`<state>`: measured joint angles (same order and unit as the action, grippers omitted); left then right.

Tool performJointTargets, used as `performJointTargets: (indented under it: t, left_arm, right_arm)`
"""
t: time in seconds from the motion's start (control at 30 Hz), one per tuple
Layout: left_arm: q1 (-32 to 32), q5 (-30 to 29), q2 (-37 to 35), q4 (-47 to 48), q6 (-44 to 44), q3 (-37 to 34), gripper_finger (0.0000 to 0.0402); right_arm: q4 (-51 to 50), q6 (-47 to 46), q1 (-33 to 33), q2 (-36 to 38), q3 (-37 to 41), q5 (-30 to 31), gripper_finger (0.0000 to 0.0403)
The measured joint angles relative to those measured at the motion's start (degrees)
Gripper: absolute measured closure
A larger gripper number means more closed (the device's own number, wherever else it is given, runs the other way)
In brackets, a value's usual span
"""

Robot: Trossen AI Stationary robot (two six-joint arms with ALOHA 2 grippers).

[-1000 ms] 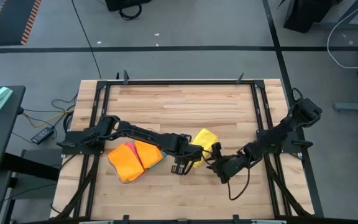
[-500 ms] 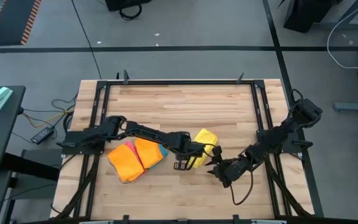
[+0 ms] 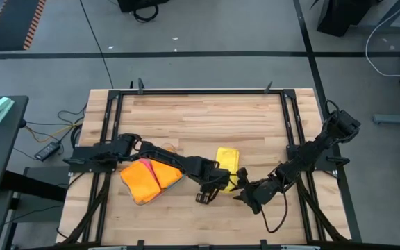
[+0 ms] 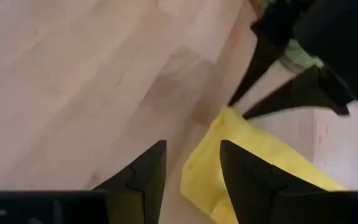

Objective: Fold microfiber towels
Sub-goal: Fold the yellow microfiber cloth

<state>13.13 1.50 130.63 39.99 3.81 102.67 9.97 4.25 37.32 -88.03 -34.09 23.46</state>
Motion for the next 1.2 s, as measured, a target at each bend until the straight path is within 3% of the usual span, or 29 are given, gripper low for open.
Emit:
performJointTargets:
  t: [0.33, 0.8, 1.2]
  left_arm:
    - [-0.01, -0.05, 0.00, -5.42, -0.15, 0.00, 0.0330]
    - [0.55, 1.79, -0.02, -4.48, -0.28, 0.00, 0.0336]
    - [0.37, 1.87, -0.02, -3.81, -0.13, 0.00, 0.0333]
  right_arm:
    - [5.99, -1.97, 0.07, -4.84, -0.02, 2.86, 0.0249]
    - [6.15, 0.82, 0.46, -15.84, -3.14, 12.80, 0.0253]
    - [4.09, 5.16, 2.09, -10.32, -3.71, 14.76, 0.0269]
